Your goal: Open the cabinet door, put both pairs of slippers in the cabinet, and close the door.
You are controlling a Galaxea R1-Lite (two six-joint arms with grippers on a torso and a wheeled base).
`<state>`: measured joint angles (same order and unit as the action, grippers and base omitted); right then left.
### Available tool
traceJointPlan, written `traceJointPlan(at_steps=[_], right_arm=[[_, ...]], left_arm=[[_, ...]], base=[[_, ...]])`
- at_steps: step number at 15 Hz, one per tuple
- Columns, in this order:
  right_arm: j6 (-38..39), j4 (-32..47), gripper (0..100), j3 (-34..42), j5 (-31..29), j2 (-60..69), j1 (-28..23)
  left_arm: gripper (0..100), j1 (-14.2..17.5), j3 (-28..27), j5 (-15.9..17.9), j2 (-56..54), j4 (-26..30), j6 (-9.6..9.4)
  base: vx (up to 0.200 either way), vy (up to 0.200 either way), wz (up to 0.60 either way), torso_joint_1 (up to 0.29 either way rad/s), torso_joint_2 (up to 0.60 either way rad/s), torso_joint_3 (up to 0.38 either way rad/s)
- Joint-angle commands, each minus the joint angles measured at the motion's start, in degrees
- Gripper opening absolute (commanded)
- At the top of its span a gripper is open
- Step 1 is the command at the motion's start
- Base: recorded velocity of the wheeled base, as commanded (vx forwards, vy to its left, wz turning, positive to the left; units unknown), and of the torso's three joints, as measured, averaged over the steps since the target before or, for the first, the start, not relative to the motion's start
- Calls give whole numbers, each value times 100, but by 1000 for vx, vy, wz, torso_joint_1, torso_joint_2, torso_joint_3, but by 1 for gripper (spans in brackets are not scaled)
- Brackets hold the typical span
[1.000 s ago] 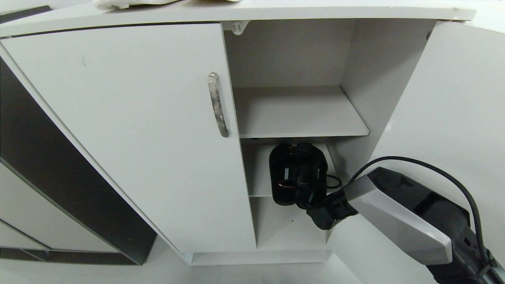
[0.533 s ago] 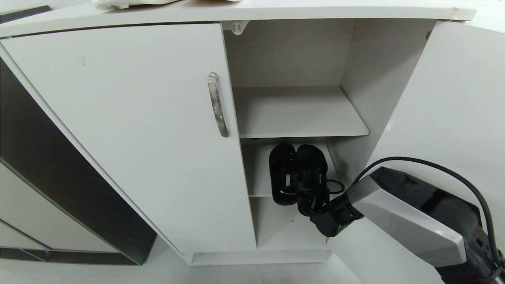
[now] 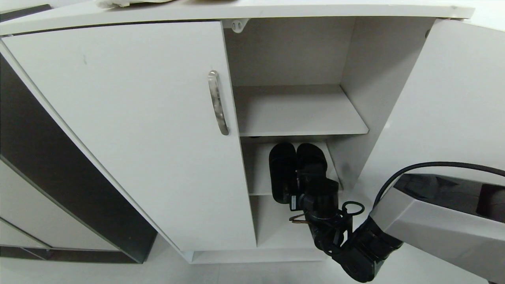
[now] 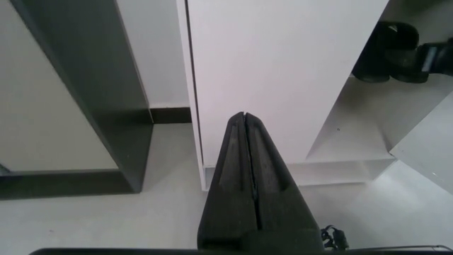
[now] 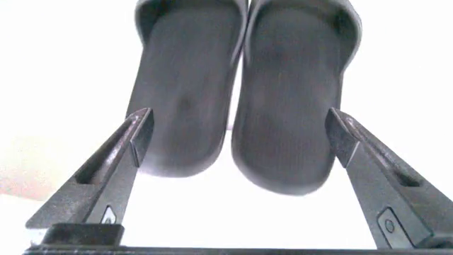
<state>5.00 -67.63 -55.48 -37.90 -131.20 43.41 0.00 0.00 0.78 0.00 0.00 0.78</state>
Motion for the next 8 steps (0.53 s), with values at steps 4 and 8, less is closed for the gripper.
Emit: traceJointPlan(at_steps=[4,8], right_arm=[[1,-31,100,283,2,252,133],[-8,-136,100,485,2,296,159]], left_arm=[[0,0,0,1,0,0,-8],[0,0,0,-16,0,0,-34]], base=[[-200,0,0,2,1,4],[0,0,0,0,0,0]])
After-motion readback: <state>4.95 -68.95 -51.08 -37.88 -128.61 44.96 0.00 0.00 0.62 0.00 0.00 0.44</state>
